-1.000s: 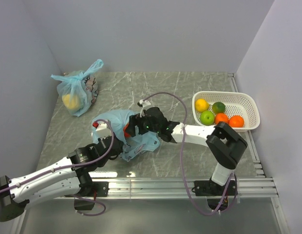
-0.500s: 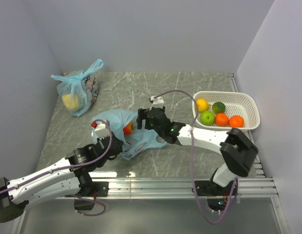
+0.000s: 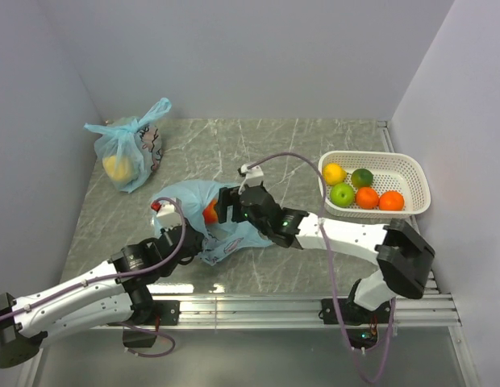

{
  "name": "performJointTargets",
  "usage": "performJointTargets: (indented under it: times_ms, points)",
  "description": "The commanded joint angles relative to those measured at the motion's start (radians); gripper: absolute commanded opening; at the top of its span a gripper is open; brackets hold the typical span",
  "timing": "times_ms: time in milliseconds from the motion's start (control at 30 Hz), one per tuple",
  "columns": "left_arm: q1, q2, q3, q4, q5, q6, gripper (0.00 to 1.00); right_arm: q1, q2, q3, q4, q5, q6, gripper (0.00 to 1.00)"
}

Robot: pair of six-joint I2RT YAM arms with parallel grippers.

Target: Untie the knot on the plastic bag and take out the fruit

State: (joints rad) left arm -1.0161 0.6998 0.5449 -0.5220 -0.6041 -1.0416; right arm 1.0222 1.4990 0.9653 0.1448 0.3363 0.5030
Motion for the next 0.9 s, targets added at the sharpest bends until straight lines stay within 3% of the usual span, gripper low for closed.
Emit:
performJointTargets:
  times_ms: [0, 300, 700, 867]
  points:
    - [-0.006, -0.025, 0.043, -0.006, -0.017, -0.012, 0.01, 0.003, 0.073, 0.047, 0.050, -0.085, 0.045, 0.89]
    - [-0.006, -0.028, 0.033, 0.034, 0.027, 0.015, 0.00, 0.003, 0.247, 0.093, 0.222, -0.112, 0.085, 0.96]
    - [-0.006, -0.003, 0.024, 0.099, 0.082, 0.046, 0.00, 0.003, 0.515, 0.335, 0.144, -0.057, 0.063, 0.98]
    - [-0.007, 0.003, 0.010, 0.096, 0.086, 0.028, 0.01, 0.003, 0.584, 0.354, 0.128, -0.075, 0.058, 0.92]
